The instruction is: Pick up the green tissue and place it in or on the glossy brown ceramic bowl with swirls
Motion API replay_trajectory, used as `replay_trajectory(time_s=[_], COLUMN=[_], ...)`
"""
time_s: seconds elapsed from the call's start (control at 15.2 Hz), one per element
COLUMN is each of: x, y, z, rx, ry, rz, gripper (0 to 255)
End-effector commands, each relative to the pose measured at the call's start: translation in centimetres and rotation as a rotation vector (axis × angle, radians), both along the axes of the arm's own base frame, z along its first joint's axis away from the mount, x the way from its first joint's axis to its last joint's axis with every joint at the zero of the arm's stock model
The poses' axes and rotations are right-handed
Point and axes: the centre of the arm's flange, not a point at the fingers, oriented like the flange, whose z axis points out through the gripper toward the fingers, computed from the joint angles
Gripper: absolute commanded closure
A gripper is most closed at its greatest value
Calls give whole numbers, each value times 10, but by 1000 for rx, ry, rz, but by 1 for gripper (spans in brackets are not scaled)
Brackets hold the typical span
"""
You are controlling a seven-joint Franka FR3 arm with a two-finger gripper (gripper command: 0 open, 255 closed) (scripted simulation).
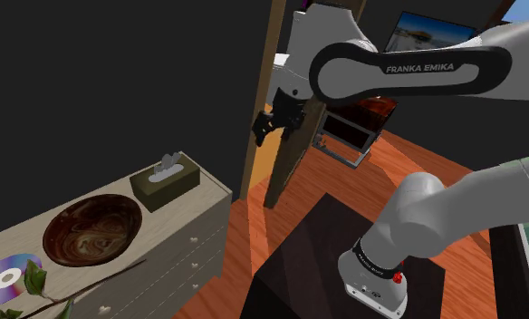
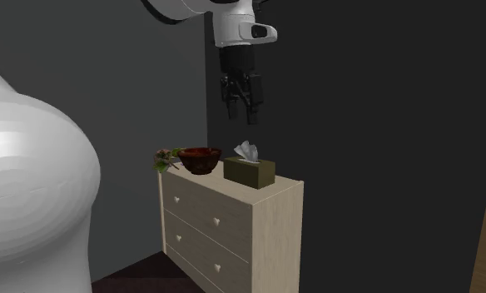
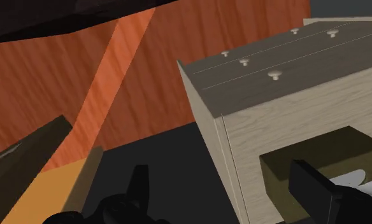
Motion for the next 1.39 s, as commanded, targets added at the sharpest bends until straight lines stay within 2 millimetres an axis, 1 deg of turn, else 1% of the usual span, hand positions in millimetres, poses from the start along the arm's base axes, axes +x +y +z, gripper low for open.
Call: replay_trajectory(time_s=[0.0,0.66,1.32], x=[14,81,159], y=[18,99,179], z=[-12,-63,-100], rx=[24,133,242], ry=[-14,-78,-142], rz=[-22,-121,-220], gripper=[0,0,0])
